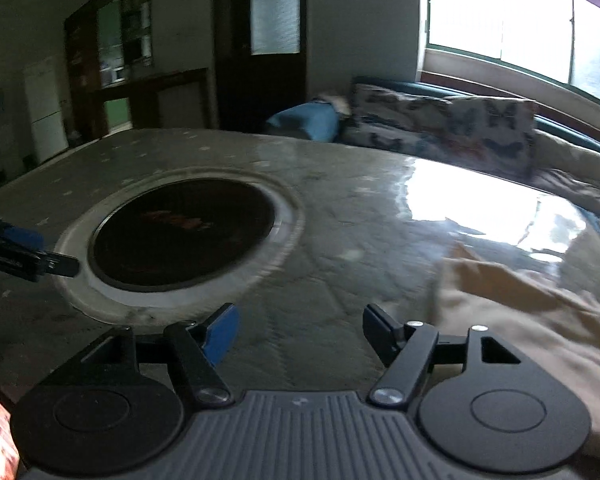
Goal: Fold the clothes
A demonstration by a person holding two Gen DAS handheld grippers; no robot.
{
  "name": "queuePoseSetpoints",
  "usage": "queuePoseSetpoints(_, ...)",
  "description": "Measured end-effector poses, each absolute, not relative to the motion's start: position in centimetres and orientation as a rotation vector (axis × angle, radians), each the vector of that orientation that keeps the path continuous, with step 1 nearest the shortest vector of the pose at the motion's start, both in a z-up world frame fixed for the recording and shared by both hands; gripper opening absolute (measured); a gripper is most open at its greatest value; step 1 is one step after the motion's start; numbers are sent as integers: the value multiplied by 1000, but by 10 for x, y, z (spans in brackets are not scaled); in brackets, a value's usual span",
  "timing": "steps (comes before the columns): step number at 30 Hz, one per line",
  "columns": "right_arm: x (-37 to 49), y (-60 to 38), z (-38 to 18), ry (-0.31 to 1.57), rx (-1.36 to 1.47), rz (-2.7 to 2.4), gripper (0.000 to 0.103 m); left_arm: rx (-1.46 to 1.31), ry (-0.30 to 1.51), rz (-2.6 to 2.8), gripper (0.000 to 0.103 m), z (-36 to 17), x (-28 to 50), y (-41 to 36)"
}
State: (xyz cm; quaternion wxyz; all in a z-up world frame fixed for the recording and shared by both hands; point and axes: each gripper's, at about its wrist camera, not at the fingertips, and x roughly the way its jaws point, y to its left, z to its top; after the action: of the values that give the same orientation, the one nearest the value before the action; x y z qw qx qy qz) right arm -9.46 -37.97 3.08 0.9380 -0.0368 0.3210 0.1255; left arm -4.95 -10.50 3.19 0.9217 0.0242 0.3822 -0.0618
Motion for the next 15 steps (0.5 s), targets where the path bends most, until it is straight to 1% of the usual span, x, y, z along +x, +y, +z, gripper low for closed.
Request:
queuePoseSetpoints(8,-61,-351,18,675,-70,304,71,44,792,-76,103,28,-37,-103)
queuePoseSetpoints(15,-39,-337,8,677,-58,318,72,49,763,-12,103,27,-19,-92)
